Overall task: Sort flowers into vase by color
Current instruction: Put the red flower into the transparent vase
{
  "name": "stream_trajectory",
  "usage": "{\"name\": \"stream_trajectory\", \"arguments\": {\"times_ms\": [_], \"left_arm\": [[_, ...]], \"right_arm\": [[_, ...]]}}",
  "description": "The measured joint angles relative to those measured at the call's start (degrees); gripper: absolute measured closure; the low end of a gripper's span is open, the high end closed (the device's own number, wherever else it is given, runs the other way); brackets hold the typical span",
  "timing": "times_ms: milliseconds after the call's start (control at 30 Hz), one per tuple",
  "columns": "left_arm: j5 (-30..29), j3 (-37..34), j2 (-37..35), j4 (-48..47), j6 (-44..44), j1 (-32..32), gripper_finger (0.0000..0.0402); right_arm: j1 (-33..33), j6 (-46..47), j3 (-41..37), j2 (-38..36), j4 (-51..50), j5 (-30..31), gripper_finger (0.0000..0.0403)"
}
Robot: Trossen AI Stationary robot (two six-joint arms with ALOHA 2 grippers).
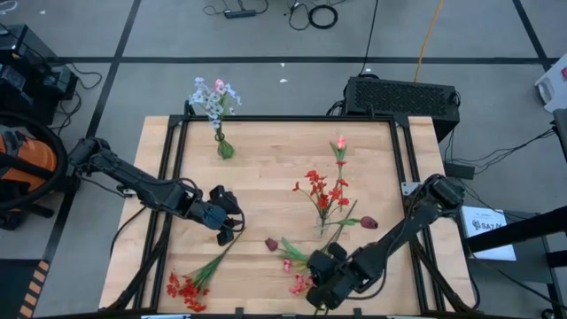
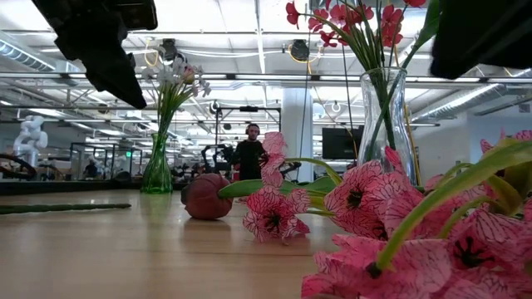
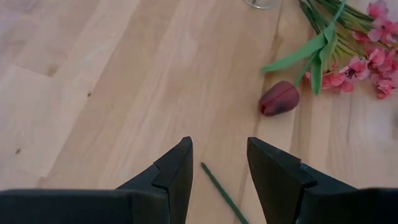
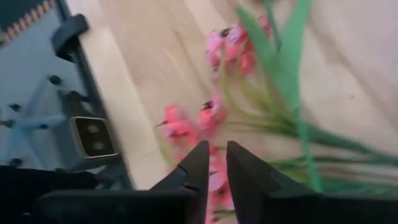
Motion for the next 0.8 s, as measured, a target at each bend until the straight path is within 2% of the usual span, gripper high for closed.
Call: {"name": "stream_trajectory", "arguments": {"times_ms": [200,400,700,800], "left_arm": [[0.0,0.0,0.0,0.0,0.0,-2.0,0.0245],[-0.1,0.0,0.0,0.1,0.0,-3.5,0.0245],[-0.5,0.0,0.0,0.1,0.0,-5.3,0.0245],[-1.0,0.0,0.0,0.0,0.0,-5.5,0.0245]], "right_arm": [[-2.6,-10.9,0.0,0.3,-1.3,0.1,0.0315],[-4.5,-16.3,0.0,0.3,-2.4,3.3,0.0285],[-5.3,-18.1,0.0,1.0,-3.2,2.6,0.0259],[-5.4,-18.1,0.0,3.0,-3.0,0.2,0.0257]]}}
